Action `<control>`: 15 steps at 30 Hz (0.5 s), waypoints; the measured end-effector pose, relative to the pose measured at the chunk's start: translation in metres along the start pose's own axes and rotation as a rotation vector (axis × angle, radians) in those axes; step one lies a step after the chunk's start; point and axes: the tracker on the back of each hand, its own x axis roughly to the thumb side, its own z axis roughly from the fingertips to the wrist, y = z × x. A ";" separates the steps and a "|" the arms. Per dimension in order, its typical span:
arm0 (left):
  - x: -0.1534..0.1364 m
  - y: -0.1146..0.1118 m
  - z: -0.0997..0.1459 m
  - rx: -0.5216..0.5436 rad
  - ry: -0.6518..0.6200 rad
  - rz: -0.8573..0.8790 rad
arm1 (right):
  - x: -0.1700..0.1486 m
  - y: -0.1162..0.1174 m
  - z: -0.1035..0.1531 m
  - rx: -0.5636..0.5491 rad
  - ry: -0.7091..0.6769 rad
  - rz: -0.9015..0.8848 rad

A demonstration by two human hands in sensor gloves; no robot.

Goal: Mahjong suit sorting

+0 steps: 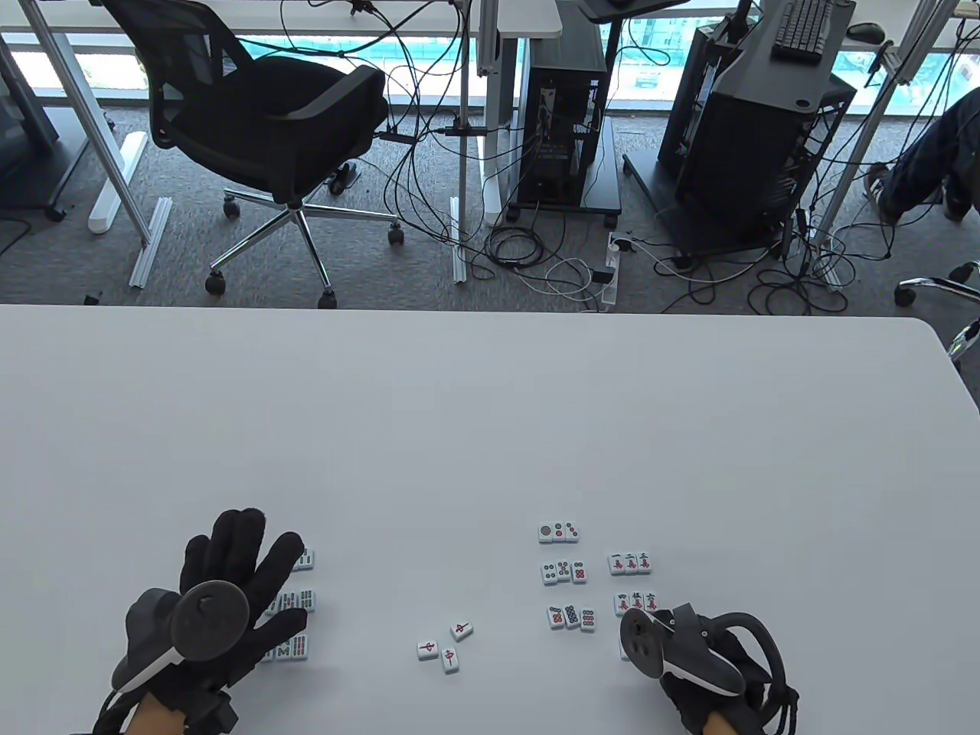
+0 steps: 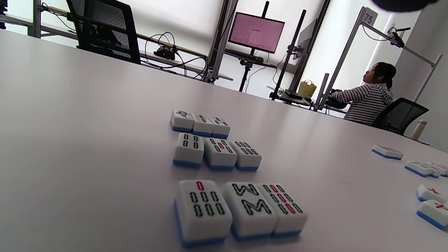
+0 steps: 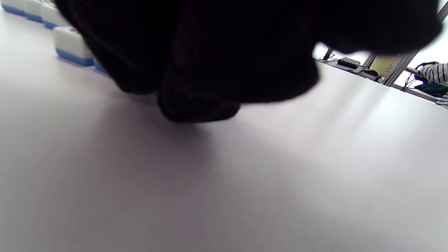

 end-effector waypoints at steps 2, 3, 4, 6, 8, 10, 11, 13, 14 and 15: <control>0.000 0.000 0.000 0.002 0.000 0.002 | 0.001 0.001 0.000 -0.009 -0.003 0.001; 0.000 0.000 0.000 0.002 0.000 0.002 | 0.002 0.001 0.000 -0.011 -0.004 0.000; 0.000 0.000 0.000 0.003 0.001 0.003 | 0.002 0.001 0.001 -0.010 -0.002 -0.001; 0.000 0.000 0.000 0.002 0.000 0.002 | 0.000 -0.003 0.001 -0.011 0.005 -0.005; 0.000 0.000 0.000 0.001 0.000 0.002 | -0.003 -0.013 0.004 -0.036 0.010 -0.019; 0.000 0.000 0.000 0.000 0.001 0.002 | -0.004 -0.027 0.006 -0.078 0.014 -0.045; 0.000 0.000 0.000 -0.001 0.001 0.001 | -0.004 -0.037 0.008 -0.120 0.016 -0.064; 0.000 0.000 0.000 -0.002 0.001 0.000 | -0.003 -0.056 0.011 -0.205 0.011 -0.103; 0.000 0.000 0.000 -0.002 0.001 -0.001 | -0.003 -0.065 0.012 -0.260 0.012 -0.127; 0.000 0.000 0.000 -0.001 0.001 -0.002 | -0.001 -0.075 0.014 -0.316 0.010 -0.152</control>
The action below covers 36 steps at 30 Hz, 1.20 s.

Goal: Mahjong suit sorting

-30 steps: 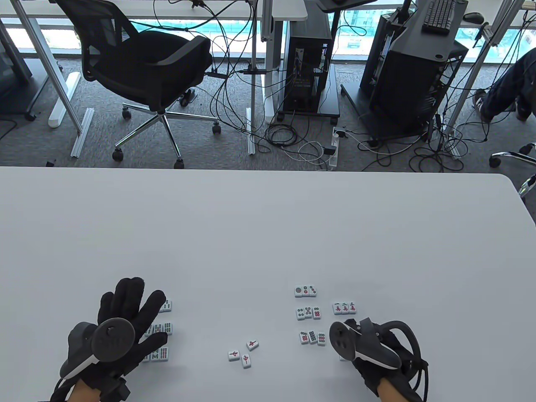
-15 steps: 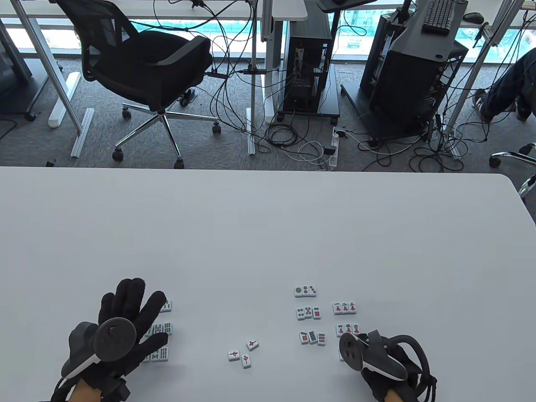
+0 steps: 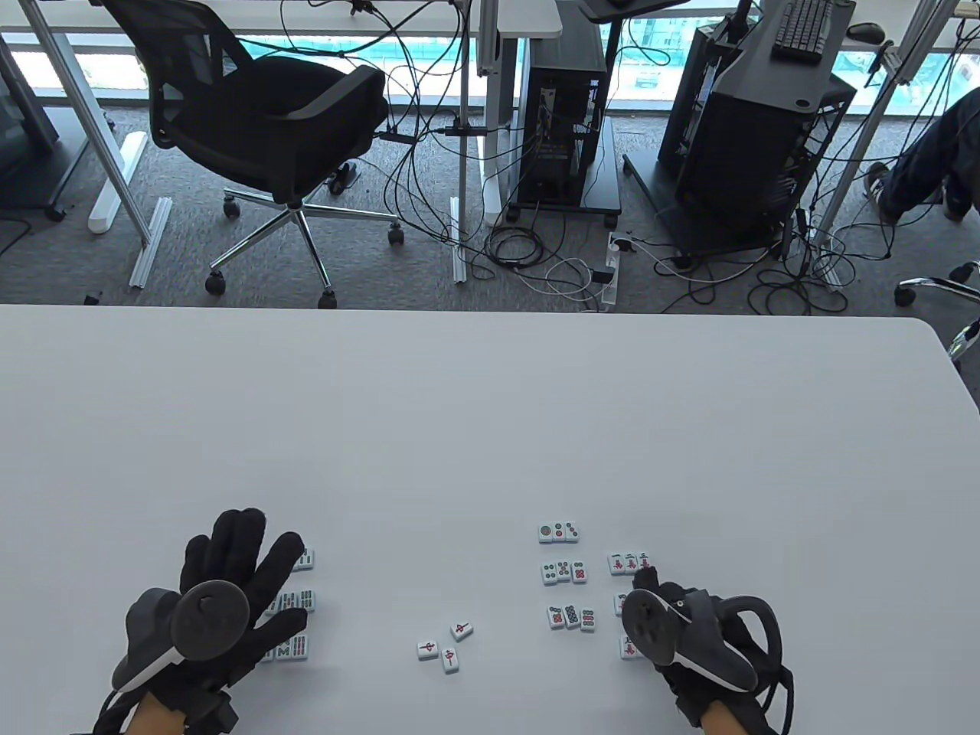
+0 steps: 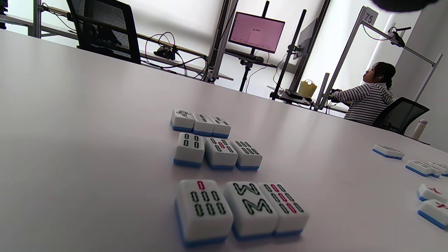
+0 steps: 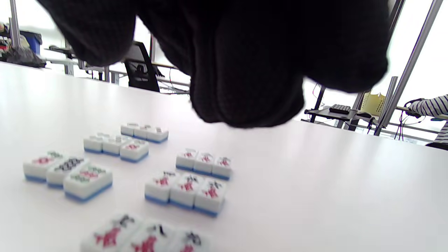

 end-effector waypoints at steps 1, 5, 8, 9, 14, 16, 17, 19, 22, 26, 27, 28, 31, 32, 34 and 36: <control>0.000 0.000 0.000 0.000 0.000 0.000 | 0.004 -0.011 -0.001 -0.072 -0.003 -0.042; 0.000 0.000 0.000 0.001 -0.001 -0.001 | 0.013 -0.039 -0.005 -0.242 -0.009 -0.130; 0.000 0.000 0.000 0.001 -0.003 -0.003 | 0.019 -0.052 -0.008 -0.322 -0.012 -0.172; 0.001 0.000 0.000 0.003 -0.004 -0.002 | 0.020 -0.052 -0.009 -0.323 -0.016 -0.176; 0.001 -0.001 -0.001 0.002 -0.011 -0.002 | 0.025 -0.027 -0.012 -0.255 -0.034 -0.084; 0.001 -0.003 -0.001 -0.001 -0.014 -0.009 | 0.024 -0.014 -0.011 -0.235 -0.028 -0.069; 0.002 -0.004 -0.001 -0.003 -0.016 -0.013 | 0.024 -0.007 -0.011 -0.223 -0.028 -0.078; 0.002 -0.005 -0.002 -0.006 -0.024 -0.017 | 0.021 0.003 -0.010 -0.188 -0.017 -0.090; 0.004 -0.009 -0.003 -0.006 -0.048 -0.020 | 0.015 0.016 -0.008 -0.162 0.012 -0.103; 0.010 -0.013 -0.003 0.009 -0.098 -0.032 | 0.009 0.028 -0.004 -0.117 0.032 -0.134; 0.012 -0.014 -0.004 0.011 -0.110 -0.037 | 0.008 0.028 -0.004 -0.114 0.035 -0.140; 0.016 -0.015 -0.005 0.018 -0.128 -0.048 | 0.006 0.028 -0.003 -0.116 0.039 -0.151; 0.029 -0.021 -0.009 0.021 -0.165 -0.086 | 0.005 0.024 0.000 -0.130 0.028 -0.189; 0.033 -0.023 -0.011 0.016 -0.177 -0.097 | 0.006 0.022 0.001 -0.147 0.023 -0.201; 0.046 -0.027 -0.015 0.005 -0.211 -0.123 | 0.006 0.017 0.004 -0.180 0.015 -0.223; 0.061 -0.029 -0.019 -0.005 -0.258 -0.158 | 0.006 0.014 0.005 -0.192 0.014 -0.232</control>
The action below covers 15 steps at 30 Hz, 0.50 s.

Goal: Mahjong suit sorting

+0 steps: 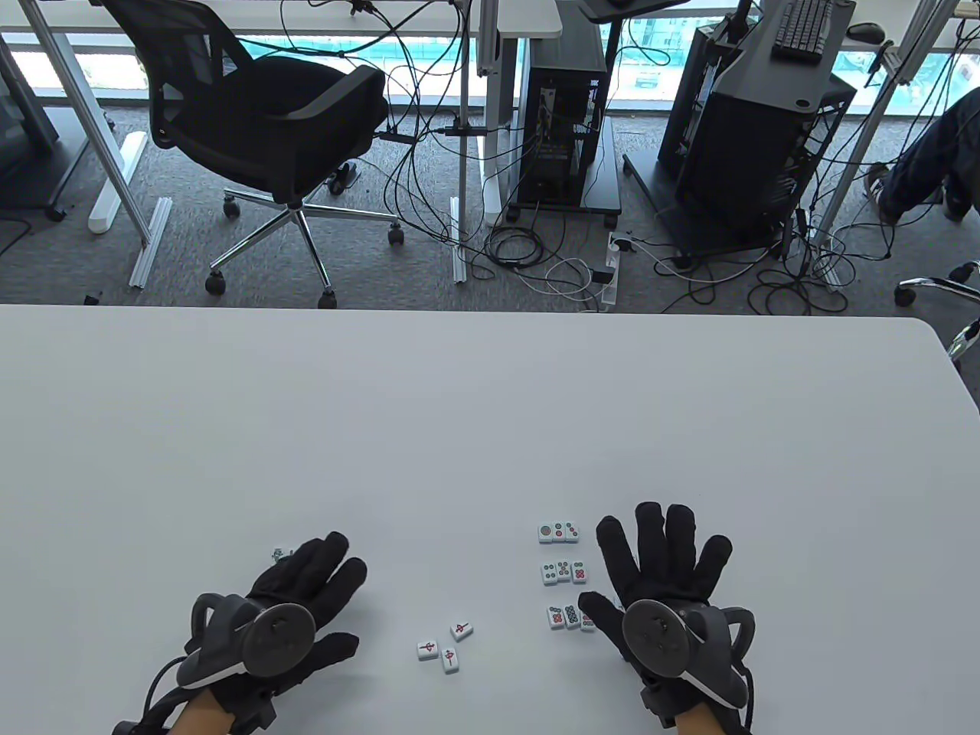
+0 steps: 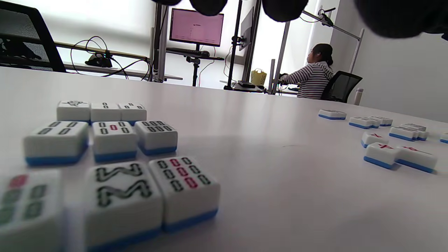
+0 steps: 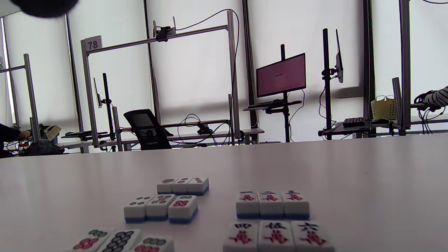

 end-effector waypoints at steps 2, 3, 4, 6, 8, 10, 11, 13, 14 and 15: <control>0.017 0.003 -0.010 -0.004 -0.054 -0.074 | 0.002 -0.002 0.000 -0.006 -0.008 -0.004; 0.025 0.004 -0.014 -0.004 -0.073 -0.105 | 0.002 -0.002 0.001 -0.007 -0.011 -0.006; 0.034 0.005 -0.021 -0.008 -0.088 -0.127 | 0.004 -0.003 0.001 -0.010 -0.017 -0.009; 0.049 0.003 -0.033 -0.047 -0.098 -0.153 | 0.006 -0.006 0.002 -0.018 -0.028 -0.015; 0.063 0.000 -0.045 -0.090 -0.098 -0.185 | 0.010 -0.008 0.002 -0.026 -0.040 -0.022; 0.075 -0.005 -0.055 -0.138 -0.107 -0.222 | 0.013 -0.009 0.003 -0.030 -0.055 -0.024; 0.082 -0.010 -0.060 -0.171 -0.110 -0.246 | 0.014 -0.009 0.003 -0.031 -0.062 -0.026; 0.091 -0.017 -0.065 -0.205 -0.119 -0.292 | 0.015 -0.008 0.003 -0.028 -0.068 -0.029; 0.095 -0.021 -0.068 -0.209 -0.118 -0.322 | 0.016 -0.008 0.003 -0.027 -0.070 -0.030; 0.098 -0.024 -0.069 -0.212 -0.112 -0.346 | 0.016 -0.008 0.003 -0.025 -0.071 -0.032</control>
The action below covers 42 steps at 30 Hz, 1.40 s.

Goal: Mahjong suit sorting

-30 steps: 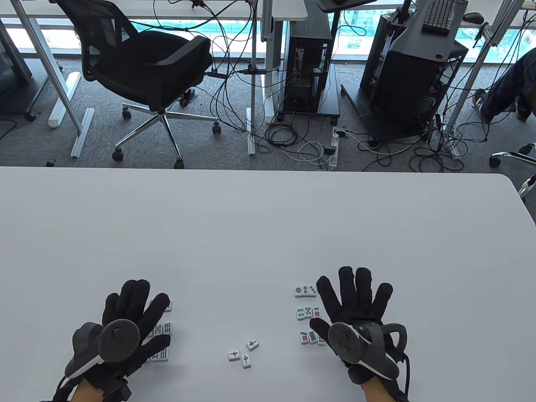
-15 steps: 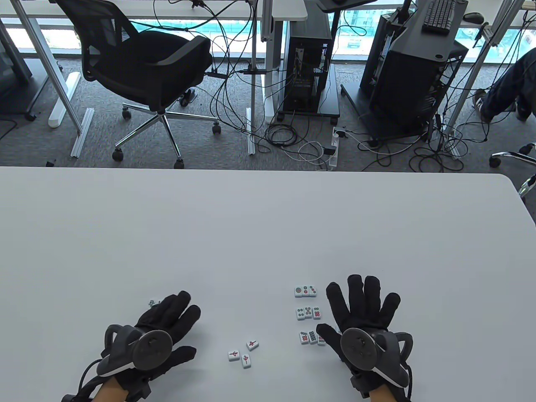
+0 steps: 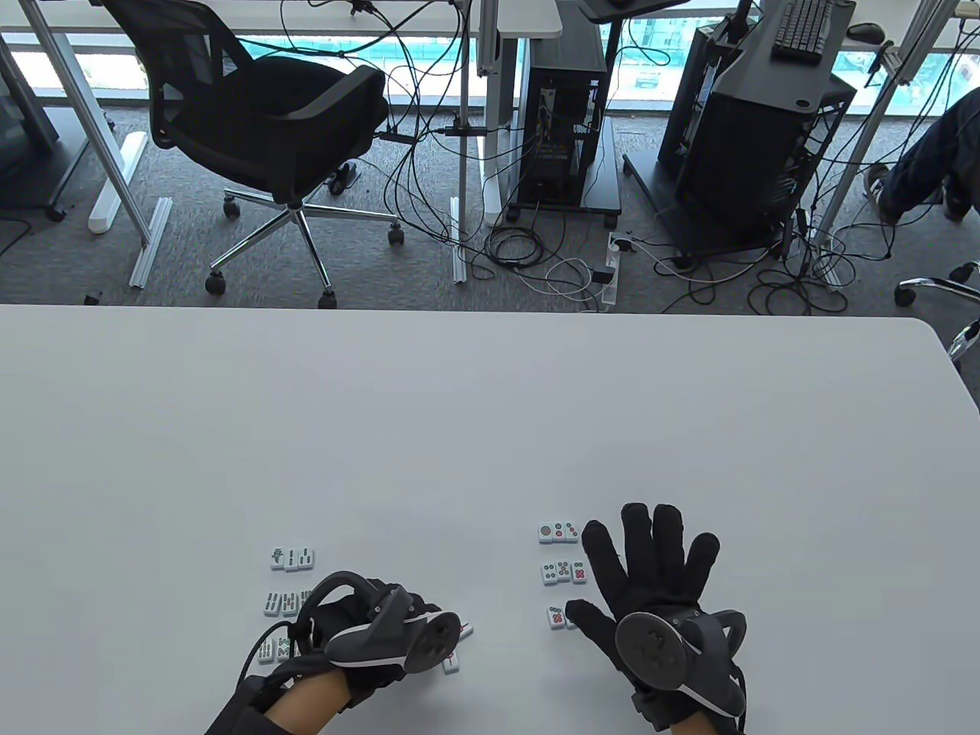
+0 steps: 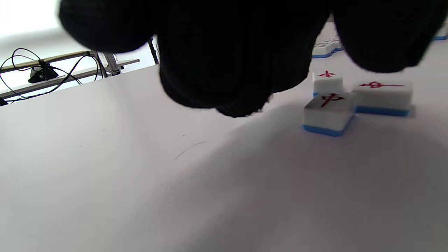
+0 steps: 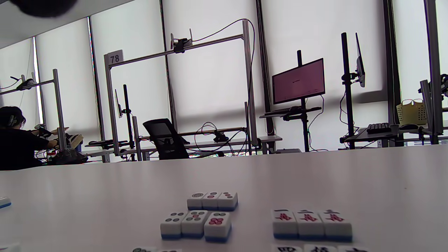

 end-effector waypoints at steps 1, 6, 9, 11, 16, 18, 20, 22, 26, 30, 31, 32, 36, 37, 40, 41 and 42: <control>0.002 -0.002 -0.002 -0.006 0.009 -0.017 | 0.000 0.000 0.000 0.002 0.000 0.000; 0.007 -0.013 -0.008 0.022 0.081 0.019 | 0.000 0.000 0.000 0.001 0.008 0.006; 0.004 -0.013 -0.008 0.006 0.141 0.024 | -0.001 -0.001 0.000 0.000 0.012 0.013; -0.001 -0.012 -0.006 -0.013 0.157 0.037 | -0.001 -0.001 0.000 0.002 0.014 0.008; -0.011 -0.001 0.007 0.048 0.118 0.052 | -0.001 -0.001 0.000 0.007 0.015 0.001; -0.007 -0.001 0.009 0.043 0.053 0.012 | -0.001 -0.001 0.000 0.007 0.017 0.000; -0.001 -0.003 0.010 0.011 0.022 -0.037 | -0.002 -0.001 0.000 0.008 0.018 0.001; 0.006 -0.006 0.008 -0.002 -0.007 -0.067 | -0.002 -0.001 0.000 0.010 0.019 0.005; 0.013 -0.013 0.003 -0.016 -0.035 -0.108 | -0.002 -0.001 0.000 0.014 0.020 0.005; 0.018 -0.016 0.001 -0.012 -0.059 -0.099 | -0.003 -0.001 0.000 0.014 0.020 -0.001; 0.019 -0.016 0.001 -0.014 -0.064 -0.105 | -0.003 -0.001 0.000 0.014 0.021 -0.001; 0.019 -0.017 0.002 -0.013 -0.074 -0.105 | -0.003 -0.001 0.000 0.015 0.021 0.000; 0.006 -0.015 0.008 0.011 -0.083 -0.081 | -0.003 -0.001 0.000 0.021 0.023 -0.006; -0.005 -0.013 0.012 0.018 -0.061 -0.076 | -0.003 -0.001 0.000 0.021 0.023 -0.007; -0.046 -0.007 0.028 0.018 0.052 -0.077 | -0.004 -0.001 0.000 0.019 0.025 -0.012; -0.059 -0.006 0.033 0.014 0.092 -0.080 | -0.004 -0.001 0.000 0.019 0.026 -0.013; -0.079 -0.005 0.042 0.006 0.148 -0.076 | -0.005 -0.001 -0.001 0.018 0.027 -0.013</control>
